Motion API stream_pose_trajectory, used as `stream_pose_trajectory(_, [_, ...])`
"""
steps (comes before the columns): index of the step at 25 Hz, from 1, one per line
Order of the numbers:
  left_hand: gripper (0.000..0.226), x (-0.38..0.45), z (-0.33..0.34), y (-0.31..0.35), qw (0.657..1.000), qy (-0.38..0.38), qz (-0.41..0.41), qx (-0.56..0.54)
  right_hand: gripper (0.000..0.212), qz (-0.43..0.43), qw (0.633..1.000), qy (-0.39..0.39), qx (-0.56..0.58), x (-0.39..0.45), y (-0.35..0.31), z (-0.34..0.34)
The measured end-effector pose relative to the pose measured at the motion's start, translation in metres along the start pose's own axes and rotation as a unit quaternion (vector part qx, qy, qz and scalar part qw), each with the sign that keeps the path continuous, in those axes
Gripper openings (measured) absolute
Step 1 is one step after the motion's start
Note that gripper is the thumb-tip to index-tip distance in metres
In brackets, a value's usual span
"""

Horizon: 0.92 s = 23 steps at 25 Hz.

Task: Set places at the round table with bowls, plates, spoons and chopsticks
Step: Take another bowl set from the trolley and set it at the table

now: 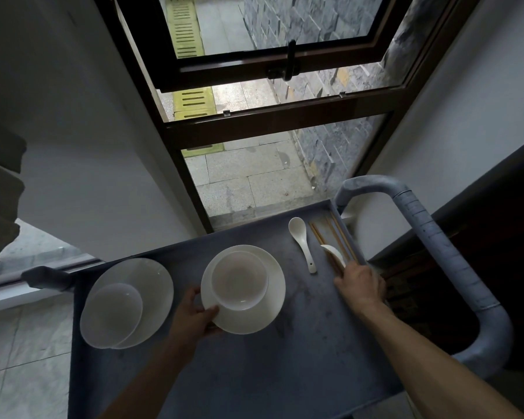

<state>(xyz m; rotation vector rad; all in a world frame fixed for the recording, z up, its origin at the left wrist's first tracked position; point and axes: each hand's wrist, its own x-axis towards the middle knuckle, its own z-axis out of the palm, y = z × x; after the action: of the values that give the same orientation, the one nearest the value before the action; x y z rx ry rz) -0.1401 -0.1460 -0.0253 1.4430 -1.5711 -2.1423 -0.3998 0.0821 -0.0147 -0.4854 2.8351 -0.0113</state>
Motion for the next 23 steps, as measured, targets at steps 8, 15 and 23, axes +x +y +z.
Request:
stream_pose_trajectory(8, [0.042,-0.001,0.0,0.001,1.0,0.006,-0.005,-0.015,0.03,-0.054,0.997,-0.018,-0.057,0.007,-0.006,-0.001])
stream_pose_trajectory(15, [0.042,0.0,0.003,0.007,1.0,-0.013,0.006,-0.007,0.031,-0.013,0.998,0.059,0.022,-0.015,0.002,-0.002])
stream_pose_trajectory(23, [0.045,-0.001,0.048,0.027,0.991,-0.117,-0.002,0.062,0.034,0.171,0.852,0.01,0.495,-0.087,-0.013,0.005])
